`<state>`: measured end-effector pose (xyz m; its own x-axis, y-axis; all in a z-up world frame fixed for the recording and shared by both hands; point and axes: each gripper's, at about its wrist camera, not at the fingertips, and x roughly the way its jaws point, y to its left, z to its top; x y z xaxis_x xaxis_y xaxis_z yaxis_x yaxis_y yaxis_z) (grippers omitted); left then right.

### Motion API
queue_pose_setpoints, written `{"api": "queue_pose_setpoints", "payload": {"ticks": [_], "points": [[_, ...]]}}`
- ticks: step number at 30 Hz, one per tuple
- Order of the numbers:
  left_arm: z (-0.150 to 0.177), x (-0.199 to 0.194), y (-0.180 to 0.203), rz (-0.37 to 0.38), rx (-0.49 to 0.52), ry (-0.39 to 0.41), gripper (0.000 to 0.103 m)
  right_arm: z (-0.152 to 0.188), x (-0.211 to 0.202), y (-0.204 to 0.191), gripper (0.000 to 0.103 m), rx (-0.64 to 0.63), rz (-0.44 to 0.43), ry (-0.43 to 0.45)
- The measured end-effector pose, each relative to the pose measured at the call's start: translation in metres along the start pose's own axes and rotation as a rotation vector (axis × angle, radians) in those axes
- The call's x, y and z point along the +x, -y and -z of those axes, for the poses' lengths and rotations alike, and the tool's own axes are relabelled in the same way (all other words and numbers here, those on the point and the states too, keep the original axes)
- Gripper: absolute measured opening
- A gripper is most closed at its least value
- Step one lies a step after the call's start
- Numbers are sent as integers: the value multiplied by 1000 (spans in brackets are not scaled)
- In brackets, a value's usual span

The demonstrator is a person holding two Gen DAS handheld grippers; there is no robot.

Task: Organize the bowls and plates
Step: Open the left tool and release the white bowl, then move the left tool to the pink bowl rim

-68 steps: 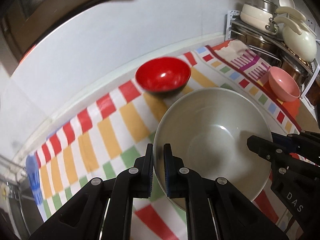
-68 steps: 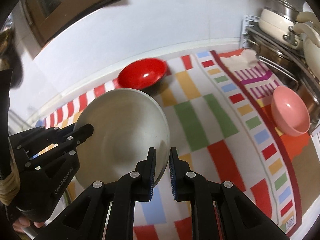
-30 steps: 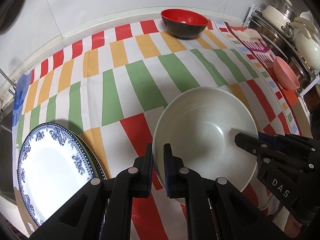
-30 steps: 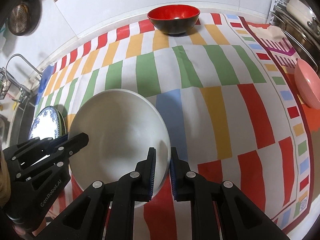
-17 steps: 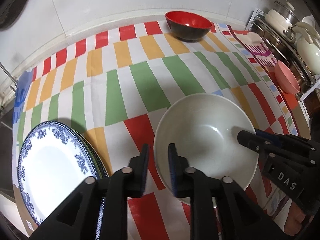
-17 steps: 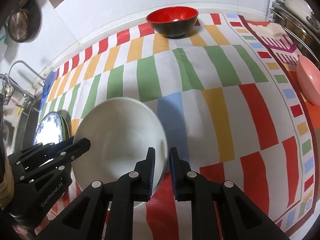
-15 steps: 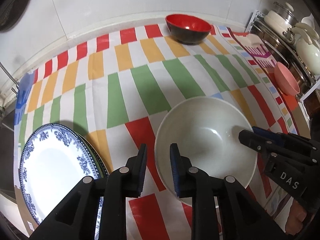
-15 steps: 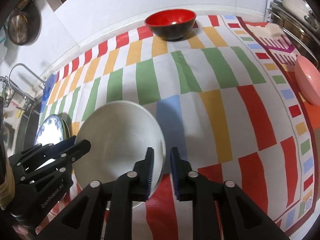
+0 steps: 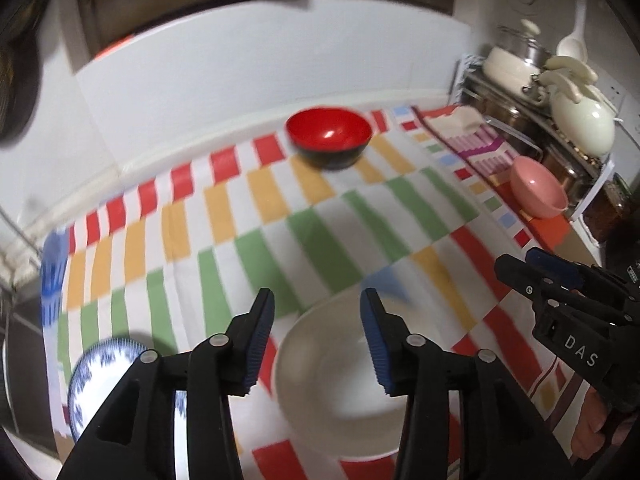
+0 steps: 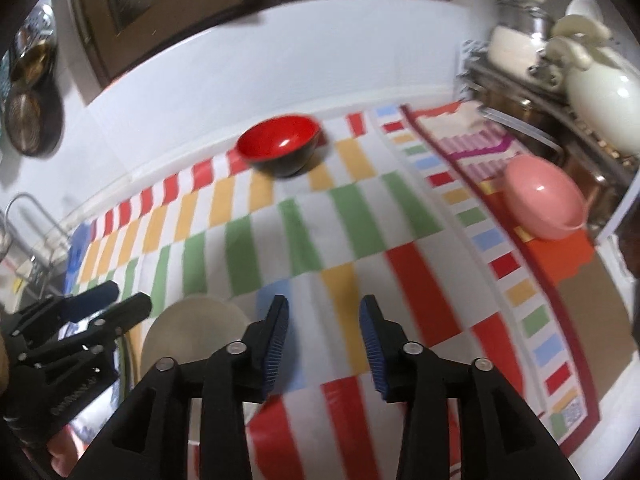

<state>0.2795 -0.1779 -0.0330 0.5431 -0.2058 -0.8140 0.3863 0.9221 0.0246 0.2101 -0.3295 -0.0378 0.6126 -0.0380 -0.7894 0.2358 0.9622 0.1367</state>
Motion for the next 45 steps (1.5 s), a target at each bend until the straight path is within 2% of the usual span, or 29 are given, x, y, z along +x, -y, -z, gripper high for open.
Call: {"api": "queue_pose_setpoints", "payload": {"ticks": [1,5,12,28,38,45], "points": [[-5,-1,5,5,13,10,48,-3,-3,5,44,8,10,12],[-25,-2,24,38,50,35,51,-15,-17,27,45,33,78,67],[-61,2,67,98,133,76,54,-32,-30,70,45,129,122,124],[-122,38,166,208,342,123,54,-44,-26,146,45,292,244,153],[-155,70,232,260,439,97,54,-53,-16,204,45,404,293,189],[-165,114,269,310,476,37,54,-56,0,242,45,487,347,185]]}}
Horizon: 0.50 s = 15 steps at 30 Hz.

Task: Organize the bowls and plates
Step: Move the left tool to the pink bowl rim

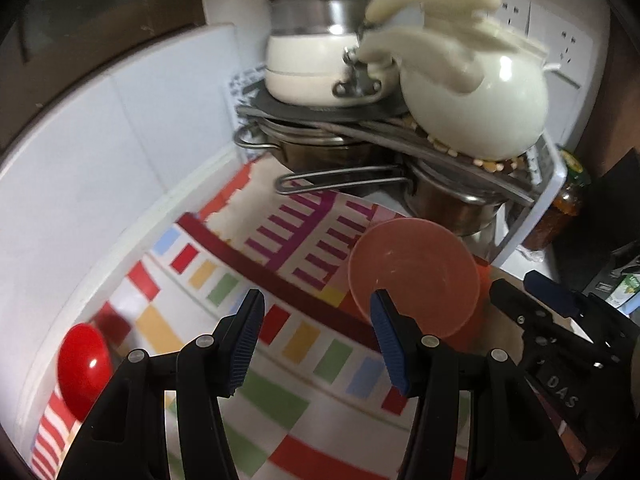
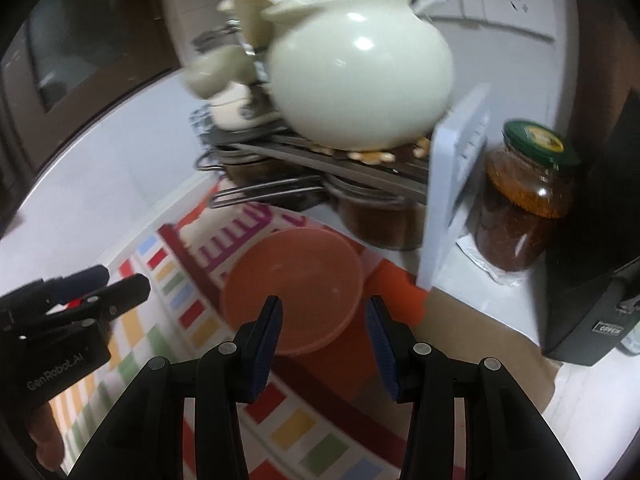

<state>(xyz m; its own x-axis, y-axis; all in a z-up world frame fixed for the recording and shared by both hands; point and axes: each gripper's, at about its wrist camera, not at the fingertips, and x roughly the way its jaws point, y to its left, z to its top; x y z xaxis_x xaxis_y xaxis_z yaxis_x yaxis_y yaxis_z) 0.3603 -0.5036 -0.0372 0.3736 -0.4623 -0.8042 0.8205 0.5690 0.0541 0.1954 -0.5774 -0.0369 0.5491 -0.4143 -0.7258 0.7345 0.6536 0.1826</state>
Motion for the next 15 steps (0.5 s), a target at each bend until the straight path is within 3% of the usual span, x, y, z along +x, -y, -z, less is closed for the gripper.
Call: {"api": "queue_pose_setpoints", "payload": {"ticks": [12,15], "points": [[-3,77,10,33,19,-117,54,4,57,21,39,78,47,-78],[-5,89,12,45,20,-132,48,5,68,20,36,78,47,-93]]}}
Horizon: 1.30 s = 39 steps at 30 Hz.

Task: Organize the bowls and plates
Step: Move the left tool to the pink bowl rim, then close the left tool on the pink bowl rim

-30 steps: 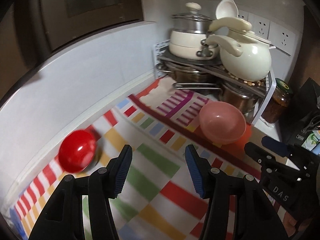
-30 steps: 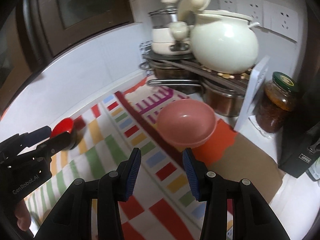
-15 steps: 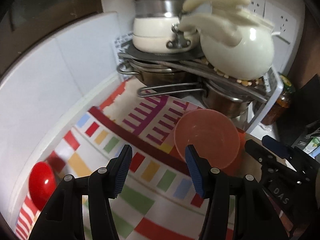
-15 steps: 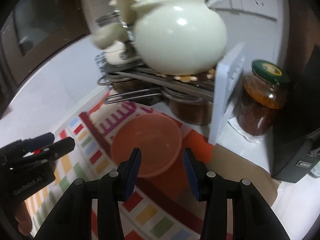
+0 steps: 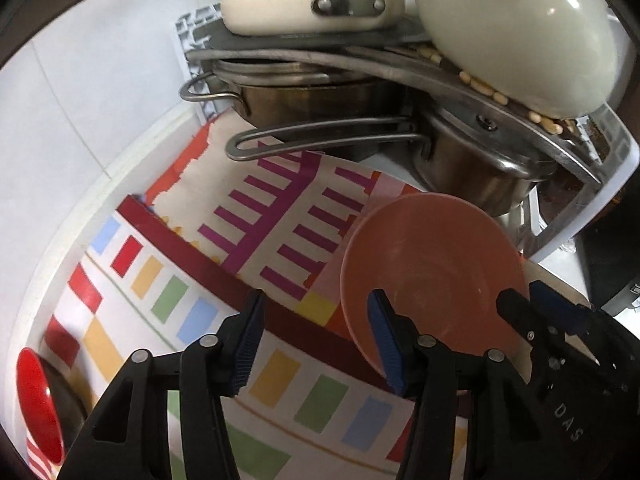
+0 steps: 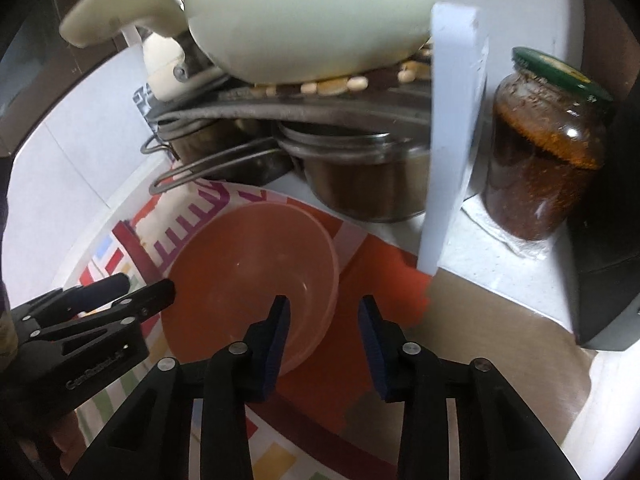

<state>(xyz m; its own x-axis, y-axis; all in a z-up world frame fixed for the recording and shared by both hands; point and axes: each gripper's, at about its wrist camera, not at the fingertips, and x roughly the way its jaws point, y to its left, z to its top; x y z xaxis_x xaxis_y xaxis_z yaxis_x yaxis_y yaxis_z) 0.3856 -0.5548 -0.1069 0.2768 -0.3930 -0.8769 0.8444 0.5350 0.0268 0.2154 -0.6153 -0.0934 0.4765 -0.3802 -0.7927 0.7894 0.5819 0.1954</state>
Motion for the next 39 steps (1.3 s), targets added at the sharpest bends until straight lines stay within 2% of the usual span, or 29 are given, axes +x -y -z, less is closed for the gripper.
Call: {"api": "queue_pose_setpoints", "payload": {"ticks": [9,14,21,29,39], "points": [[-10,26,5,16,14,-36,27,-2,15,-2,26,12,15,-27],[-12,33,5,42,13,-44,21,-5,22,-5,18,-4,23,-31],[-14,37,9,72,36,-44,10,-7,27,-2,15,0,19,-47],[-12,26,16,31,80,0,10,-10,29,-4,13,-8,14,-58],[-4,0,5,31,46,-3,11,-13,7,-11,13,-32,-5,-43]]}}
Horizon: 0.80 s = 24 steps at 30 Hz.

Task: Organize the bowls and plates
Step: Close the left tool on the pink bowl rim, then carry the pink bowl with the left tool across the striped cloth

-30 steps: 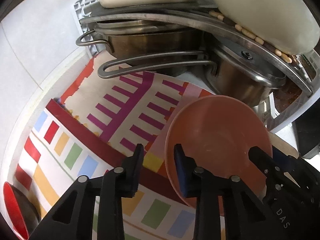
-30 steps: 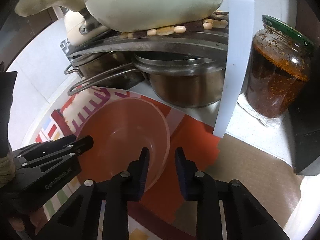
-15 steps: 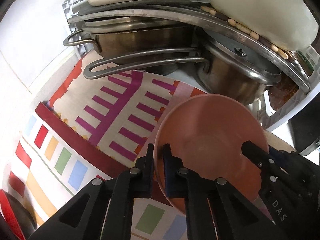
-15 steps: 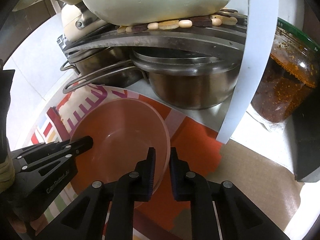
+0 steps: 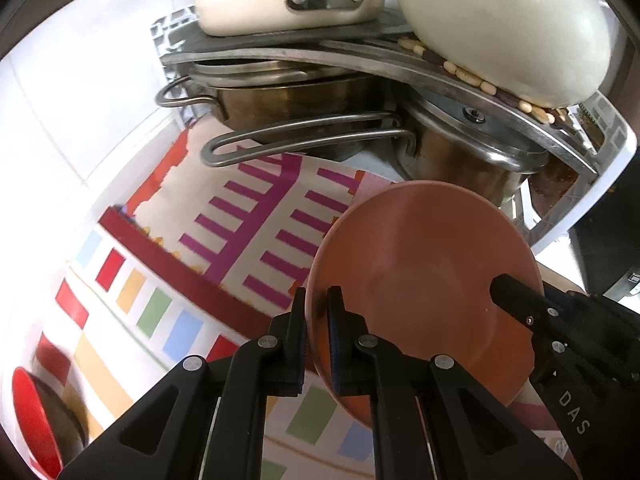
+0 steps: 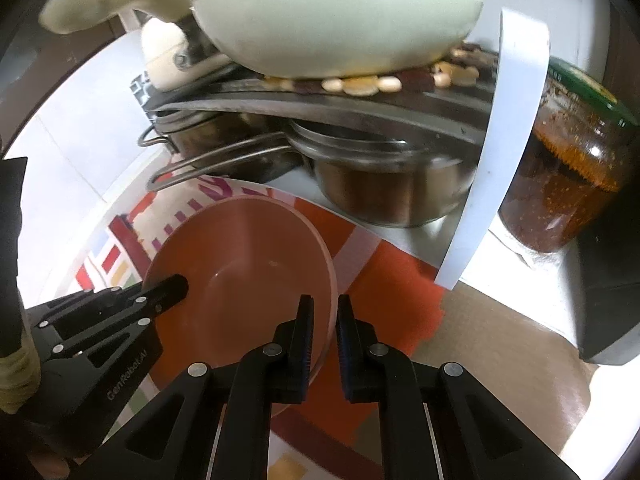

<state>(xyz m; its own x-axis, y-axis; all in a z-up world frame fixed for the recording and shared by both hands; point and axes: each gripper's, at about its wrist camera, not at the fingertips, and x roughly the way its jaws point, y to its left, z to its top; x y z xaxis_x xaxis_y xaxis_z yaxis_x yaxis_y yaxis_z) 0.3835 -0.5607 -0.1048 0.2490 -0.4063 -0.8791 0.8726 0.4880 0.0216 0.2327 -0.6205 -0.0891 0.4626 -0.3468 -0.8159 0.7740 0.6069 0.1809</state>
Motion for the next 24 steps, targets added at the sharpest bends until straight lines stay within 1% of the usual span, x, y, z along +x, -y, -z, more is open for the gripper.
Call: {"api": "queue_pose_setpoints", "payload": {"ticks": [7,13,17,24], "points": [[16,-35,-15,-2,-66,13,11,8,-28,-18,13,-51,-31,23],[38,-63,-26,-23,-106,25,10,20,-48,-35,13,-103,-63,25],[54,-81,-37,-27,-156,31,10,30,-58,-47,13,-140,-83,22],[87,-116,-53,-72,-212,44,9,52,-78,-71,13,-212,-138,16]]}}
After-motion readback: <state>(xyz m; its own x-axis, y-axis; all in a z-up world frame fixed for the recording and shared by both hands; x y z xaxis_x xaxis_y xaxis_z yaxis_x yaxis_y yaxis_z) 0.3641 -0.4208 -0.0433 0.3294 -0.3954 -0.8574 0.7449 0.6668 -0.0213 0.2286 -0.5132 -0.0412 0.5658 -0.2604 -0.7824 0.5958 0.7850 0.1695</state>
